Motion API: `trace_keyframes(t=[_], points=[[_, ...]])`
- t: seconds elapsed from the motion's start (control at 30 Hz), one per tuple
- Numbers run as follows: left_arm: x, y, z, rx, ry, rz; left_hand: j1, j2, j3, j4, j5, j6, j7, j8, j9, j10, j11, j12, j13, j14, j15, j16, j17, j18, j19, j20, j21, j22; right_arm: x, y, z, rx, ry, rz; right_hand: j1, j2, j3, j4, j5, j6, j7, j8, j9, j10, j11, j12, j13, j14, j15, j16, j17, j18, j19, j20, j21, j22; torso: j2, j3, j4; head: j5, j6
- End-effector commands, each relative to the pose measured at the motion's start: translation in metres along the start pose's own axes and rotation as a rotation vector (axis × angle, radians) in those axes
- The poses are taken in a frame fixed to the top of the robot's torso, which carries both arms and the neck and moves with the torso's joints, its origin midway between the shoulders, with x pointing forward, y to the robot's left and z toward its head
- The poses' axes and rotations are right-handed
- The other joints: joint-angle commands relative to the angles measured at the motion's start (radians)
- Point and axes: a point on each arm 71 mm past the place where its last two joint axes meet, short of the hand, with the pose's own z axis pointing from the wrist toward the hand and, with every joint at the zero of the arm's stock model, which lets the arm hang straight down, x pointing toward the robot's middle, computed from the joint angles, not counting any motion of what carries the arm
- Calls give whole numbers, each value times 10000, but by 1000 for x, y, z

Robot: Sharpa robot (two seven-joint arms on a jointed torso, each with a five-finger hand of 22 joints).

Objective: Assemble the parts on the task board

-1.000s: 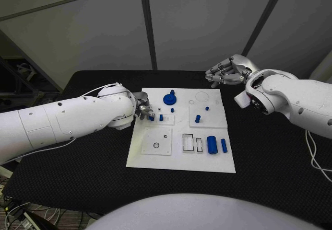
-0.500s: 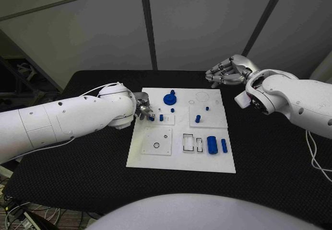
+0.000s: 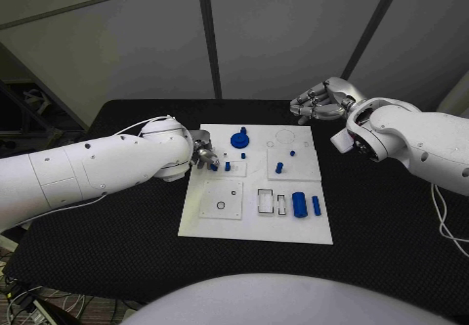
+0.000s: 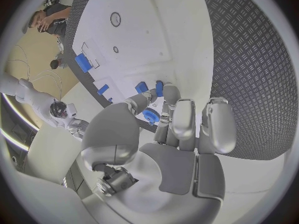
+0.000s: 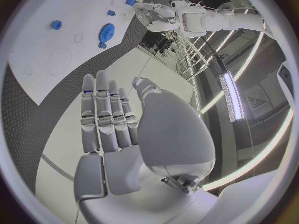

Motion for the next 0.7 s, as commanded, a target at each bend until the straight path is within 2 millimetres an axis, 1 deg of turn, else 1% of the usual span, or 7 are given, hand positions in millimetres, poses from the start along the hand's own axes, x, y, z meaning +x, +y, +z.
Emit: trace_keyframes(t=[0.03,0.27,0.43,0.7], points=[[5,2,1,-191,302,301,-182,-89,-20,-70,-65,-42,-35,51,-73,190,-179,63,30,250,-71,5,8,27,48,-40,61,1891,0,2,0,-100,59,-6,-40,23,-34,-9,61,-56,11,-27,-6,-55,3,-20,14,-43,37,-35,-3,114,12,44,-39,-15,0,2,-2,-14,0],[5,2,2,-208,351,337,-424,-204,-479,252,-104,6,-57,142,-291,201,-194,185,123,254,-85,7,14,18,68,-52,100,1904,0,2,0,-98,60,-7,-40,23,-34,-9,61,-56,11,-27,-6,-55,3,-20,14,-43,37,-35,-3,114,12,44,-39,-15,0,1,0,-15,0],[5,3,3,-231,352,337,-487,-225,-701,394,-113,42,-65,185,-404,221,-199,255,181,257,-90,10,19,11,84,-57,132,1914,0,1,0,-96,60,-8,-40,23,-34,-9,61,-56,11,-27,-6,-55,3,-20,14,-43,37,-35,-3,114,12,44,-39,-15,0,-4,1,-19,0],[4,3,4,-244,323,320,-549,-236,-927,553,-119,60,-64,218,-533,206,-198,272,175,257,-92,8,20,10,89,-62,132,1915,0,2,0,-104,79,-6,-40,23,-34,-9,61,-56,11,-27,-6,-55,3,-20,14,-43,37,-35,-3,114,12,44,-39,-15,8,2,-2,-35,0]])
